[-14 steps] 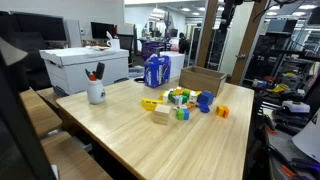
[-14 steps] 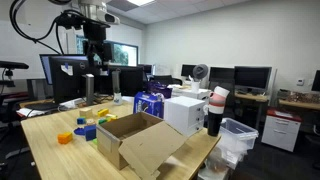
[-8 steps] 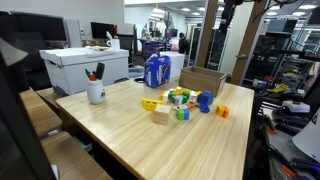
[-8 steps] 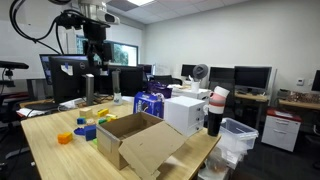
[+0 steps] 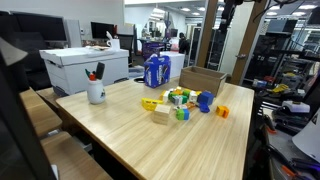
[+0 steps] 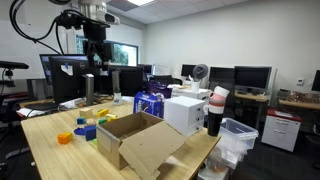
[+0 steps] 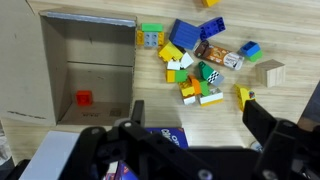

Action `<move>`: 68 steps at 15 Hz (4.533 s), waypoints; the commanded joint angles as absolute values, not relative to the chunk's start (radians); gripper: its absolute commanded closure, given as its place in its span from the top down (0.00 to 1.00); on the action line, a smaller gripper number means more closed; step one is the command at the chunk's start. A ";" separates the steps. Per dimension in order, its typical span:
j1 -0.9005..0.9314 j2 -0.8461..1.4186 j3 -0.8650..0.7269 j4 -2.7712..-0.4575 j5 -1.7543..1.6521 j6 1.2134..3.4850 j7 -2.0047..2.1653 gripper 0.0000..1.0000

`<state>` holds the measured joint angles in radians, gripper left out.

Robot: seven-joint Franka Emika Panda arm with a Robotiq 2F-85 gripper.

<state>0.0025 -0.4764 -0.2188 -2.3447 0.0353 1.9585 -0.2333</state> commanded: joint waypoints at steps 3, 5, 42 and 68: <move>-0.023 -0.473 -0.197 -2.342 0.047 1.955 -0.243 1.00; -0.023 -0.473 -0.197 -2.342 0.047 1.955 -0.243 1.00; -0.003 -0.164 0.011 -2.352 -0.087 2.262 0.047 1.00; 0.002 -0.116 0.007 -2.318 -0.074 2.247 0.018 1.00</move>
<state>0.0021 -0.1164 0.0068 -2.3200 -0.0741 2.2491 0.0178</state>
